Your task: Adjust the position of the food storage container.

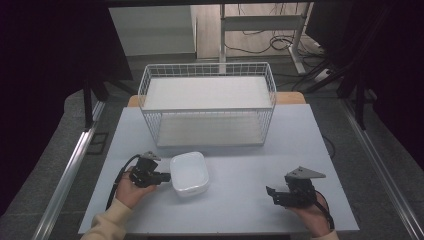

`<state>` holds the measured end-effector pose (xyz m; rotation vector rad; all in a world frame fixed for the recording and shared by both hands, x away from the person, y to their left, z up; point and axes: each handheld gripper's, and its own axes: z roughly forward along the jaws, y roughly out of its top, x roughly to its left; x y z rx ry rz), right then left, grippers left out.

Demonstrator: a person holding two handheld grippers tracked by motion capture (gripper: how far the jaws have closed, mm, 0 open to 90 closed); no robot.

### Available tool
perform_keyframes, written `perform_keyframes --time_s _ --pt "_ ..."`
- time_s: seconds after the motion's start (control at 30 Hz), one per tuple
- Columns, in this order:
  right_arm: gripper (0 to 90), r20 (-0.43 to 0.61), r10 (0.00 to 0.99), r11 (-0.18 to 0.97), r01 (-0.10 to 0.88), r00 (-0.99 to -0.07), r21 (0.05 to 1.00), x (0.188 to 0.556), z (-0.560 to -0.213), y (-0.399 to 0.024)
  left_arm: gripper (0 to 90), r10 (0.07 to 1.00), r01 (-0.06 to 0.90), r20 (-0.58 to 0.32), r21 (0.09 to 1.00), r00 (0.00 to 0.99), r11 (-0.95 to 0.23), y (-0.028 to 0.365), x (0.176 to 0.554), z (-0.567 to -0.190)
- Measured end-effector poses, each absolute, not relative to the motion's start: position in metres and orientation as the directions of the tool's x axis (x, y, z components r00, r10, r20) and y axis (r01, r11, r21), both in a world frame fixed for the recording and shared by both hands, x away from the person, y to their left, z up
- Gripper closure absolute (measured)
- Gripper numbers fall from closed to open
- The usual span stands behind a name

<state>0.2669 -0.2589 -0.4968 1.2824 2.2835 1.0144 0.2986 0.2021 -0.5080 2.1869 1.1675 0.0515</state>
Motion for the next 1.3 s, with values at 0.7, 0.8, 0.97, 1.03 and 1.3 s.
perform_keyframes --time_s 0.7,0.8,0.97,1.03,1.3 --pt "19.5 0.055 0.849 0.323 0.599 -0.525 0.733 0.266 -0.495 -0.261 90.0 0.710 0.707 -0.274 0.564 0.648 -0.428 0.161 0.320 -0.504" --pt "19.5 0.057 0.849 0.318 0.593 -0.526 0.740 0.266 -0.494 -0.261 90.0 0.702 0.701 -0.275 0.565 0.657 -0.436 0.153 0.323 -0.503" --pt "19.5 0.054 0.848 0.320 0.591 -0.527 0.741 0.266 -0.494 -0.261 90.0 0.679 0.685 -0.270 0.560 0.683 -0.466 0.142 0.324 -0.503" --pt "19.5 0.055 0.848 0.319 0.590 -0.528 0.742 0.266 -0.494 -0.262 90.0 0.677 0.684 -0.273 0.563 0.684 -0.464 0.139 0.322 -0.503" --pt "19.5 0.070 0.834 0.311 0.572 -0.547 0.759 0.264 -0.491 -0.260 90.0 0.716 0.693 -0.263 0.595 0.646 -0.407 0.157 0.320 -0.492"
